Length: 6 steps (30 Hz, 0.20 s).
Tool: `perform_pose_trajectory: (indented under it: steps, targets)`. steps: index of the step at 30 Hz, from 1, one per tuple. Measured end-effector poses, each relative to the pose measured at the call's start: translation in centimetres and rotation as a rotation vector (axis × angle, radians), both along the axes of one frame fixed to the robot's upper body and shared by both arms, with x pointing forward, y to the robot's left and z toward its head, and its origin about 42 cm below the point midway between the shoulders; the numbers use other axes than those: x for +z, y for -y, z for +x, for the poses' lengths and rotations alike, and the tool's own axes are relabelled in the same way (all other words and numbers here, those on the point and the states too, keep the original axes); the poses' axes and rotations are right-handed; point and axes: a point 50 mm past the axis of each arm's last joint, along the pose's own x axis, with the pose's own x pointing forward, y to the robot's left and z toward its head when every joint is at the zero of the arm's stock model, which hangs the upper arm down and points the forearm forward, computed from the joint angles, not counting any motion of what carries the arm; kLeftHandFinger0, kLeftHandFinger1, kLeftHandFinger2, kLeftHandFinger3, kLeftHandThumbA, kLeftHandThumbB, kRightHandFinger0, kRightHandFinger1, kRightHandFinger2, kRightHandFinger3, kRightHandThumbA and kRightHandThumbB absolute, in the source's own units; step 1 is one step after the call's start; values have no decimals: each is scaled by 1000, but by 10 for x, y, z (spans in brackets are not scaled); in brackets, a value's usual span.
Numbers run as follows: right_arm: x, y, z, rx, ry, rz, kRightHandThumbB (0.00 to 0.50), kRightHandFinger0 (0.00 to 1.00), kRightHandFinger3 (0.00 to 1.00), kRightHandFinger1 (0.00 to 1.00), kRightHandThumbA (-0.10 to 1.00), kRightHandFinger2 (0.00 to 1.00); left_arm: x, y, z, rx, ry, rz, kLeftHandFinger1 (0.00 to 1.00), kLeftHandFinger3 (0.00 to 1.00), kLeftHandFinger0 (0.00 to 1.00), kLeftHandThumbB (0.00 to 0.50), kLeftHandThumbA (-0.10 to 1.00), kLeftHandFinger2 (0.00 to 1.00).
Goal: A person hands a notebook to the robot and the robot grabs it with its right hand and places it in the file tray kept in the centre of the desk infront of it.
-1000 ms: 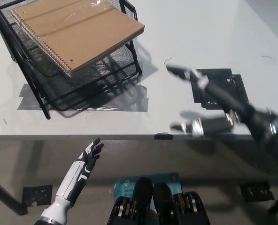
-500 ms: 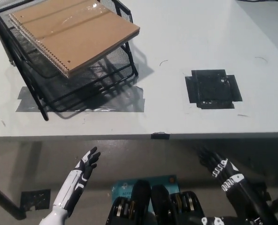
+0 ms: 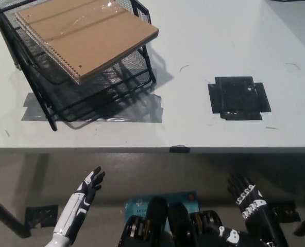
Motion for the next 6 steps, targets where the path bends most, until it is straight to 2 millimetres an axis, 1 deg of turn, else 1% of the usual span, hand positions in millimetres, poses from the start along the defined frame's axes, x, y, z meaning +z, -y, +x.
perform_pose_trajectory:
  steps: [2,3,4,6]
  targets:
    - [0,0,0,-7,13,0,345,1000,1000,1000,1000,1000,1,-1,0,3,5,-1,1000,1000,1000,500,1000,1000]
    - [0,1,0,-13,22,0,358,1000,1000,1000,1000,1000,1,-1,0,4,9,-1,1000,1000,1000,500,1000,1000]
    - [0,1,0,-16,27,0,360,1000,1000,1000,1000,1000,1,-2,0,5,11,-1,1000,1000,1000,500,1000,1000]
    - [0,1,0,-21,34,0,346,1000,1000,1000,1000,1000,1,-2,0,6,14,-2,1000,1000,1000,500,1000,1000]
